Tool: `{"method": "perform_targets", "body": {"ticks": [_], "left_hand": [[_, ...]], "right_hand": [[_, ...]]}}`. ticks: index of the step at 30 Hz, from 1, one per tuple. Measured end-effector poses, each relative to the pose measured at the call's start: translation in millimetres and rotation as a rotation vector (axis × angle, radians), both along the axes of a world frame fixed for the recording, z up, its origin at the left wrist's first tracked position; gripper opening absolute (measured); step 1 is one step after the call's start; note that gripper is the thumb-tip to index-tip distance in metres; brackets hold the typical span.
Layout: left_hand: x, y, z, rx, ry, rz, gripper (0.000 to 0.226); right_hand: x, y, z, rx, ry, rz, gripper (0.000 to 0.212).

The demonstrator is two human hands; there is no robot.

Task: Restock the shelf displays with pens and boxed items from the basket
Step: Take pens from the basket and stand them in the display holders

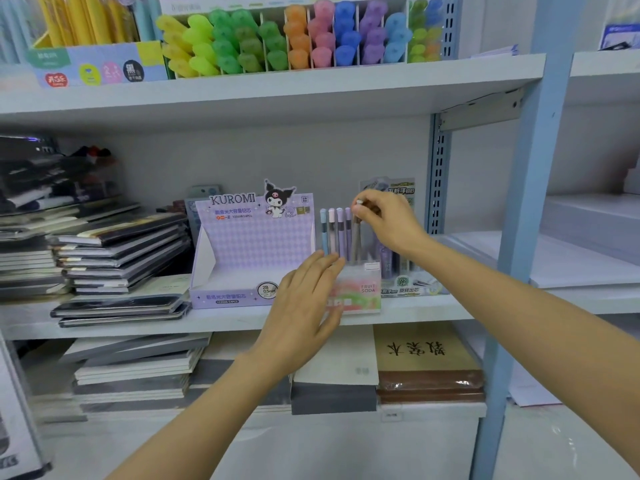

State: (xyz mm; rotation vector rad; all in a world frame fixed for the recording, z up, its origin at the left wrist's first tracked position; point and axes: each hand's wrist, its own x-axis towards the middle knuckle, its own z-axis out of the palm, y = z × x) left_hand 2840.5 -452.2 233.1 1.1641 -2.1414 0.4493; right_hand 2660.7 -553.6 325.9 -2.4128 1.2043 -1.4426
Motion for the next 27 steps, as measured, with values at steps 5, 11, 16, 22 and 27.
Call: {"method": "perform_targets", "body": {"ticks": [5,11,16,22,27], "left_hand": [[-3,0,-2,-0.026,0.018,0.01,0.058],[-4,-1,-5,-0.04,0.002,0.038,0.059],[-3,0,-6,-0.029,-0.014,0.035,0.063],[2,15,-29,-0.171,0.092,0.021,0.059],[22,32,-112,-0.209,0.279,0.111,0.044]], "right_hand": [[6,-9,0,0.011,-0.014,-0.031,0.014],[7,-21,-9,-0.102,0.019,-0.144,0.011],[3,-12,-7,0.033,0.149,-0.135,0.03],[8,58,-20,-0.229,-0.093,0.135,0.015],[31,115,-96,-0.072,0.086,0.486,0.014]]}}
